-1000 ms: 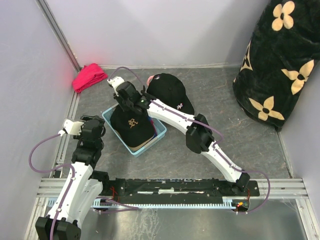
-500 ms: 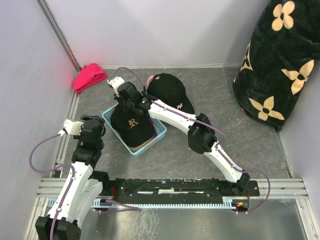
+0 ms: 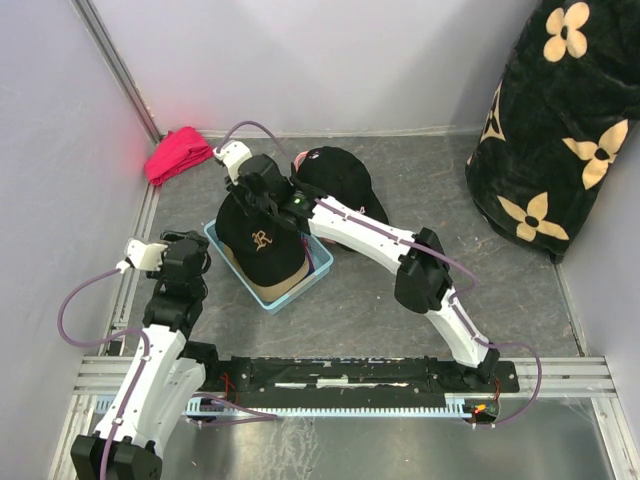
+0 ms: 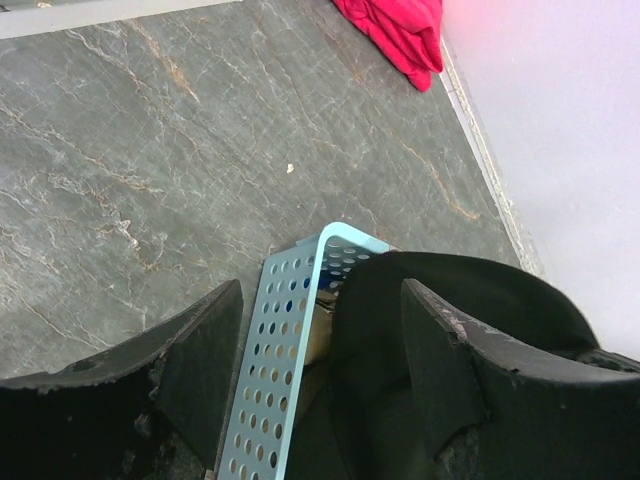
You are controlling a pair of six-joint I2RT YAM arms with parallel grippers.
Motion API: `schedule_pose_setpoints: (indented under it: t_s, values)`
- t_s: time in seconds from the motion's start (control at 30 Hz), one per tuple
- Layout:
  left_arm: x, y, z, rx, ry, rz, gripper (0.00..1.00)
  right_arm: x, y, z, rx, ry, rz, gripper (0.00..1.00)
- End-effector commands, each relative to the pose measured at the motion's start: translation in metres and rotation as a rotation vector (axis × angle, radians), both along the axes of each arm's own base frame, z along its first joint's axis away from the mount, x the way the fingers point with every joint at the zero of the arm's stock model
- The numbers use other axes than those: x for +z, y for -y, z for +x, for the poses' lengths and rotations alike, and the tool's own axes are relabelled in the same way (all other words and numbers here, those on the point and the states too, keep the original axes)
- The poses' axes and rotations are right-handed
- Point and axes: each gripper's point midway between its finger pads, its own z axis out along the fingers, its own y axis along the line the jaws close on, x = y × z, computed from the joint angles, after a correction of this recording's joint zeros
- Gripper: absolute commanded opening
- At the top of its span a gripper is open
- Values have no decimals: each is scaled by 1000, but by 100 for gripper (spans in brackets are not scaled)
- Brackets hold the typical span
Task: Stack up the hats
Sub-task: Pick up the hat from the bin.
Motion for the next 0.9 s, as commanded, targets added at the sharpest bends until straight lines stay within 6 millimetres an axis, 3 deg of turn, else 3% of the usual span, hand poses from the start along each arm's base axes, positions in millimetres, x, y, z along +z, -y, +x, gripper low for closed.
schedule_pose_setpoints:
  t_s: [0.0, 0.4, 0.87]
  values:
    - [15, -7, 1, 50, 71, -21, 71, 84, 3, -7, 12, 119, 150, 19]
    - [24, -12, -5, 84, 99, -22, 71, 130, 9, -30, 46, 174, 230, 19]
    - [39, -14, -9, 90, 123, -25, 71, 199, 34, -60, 68, 245, 330, 19]
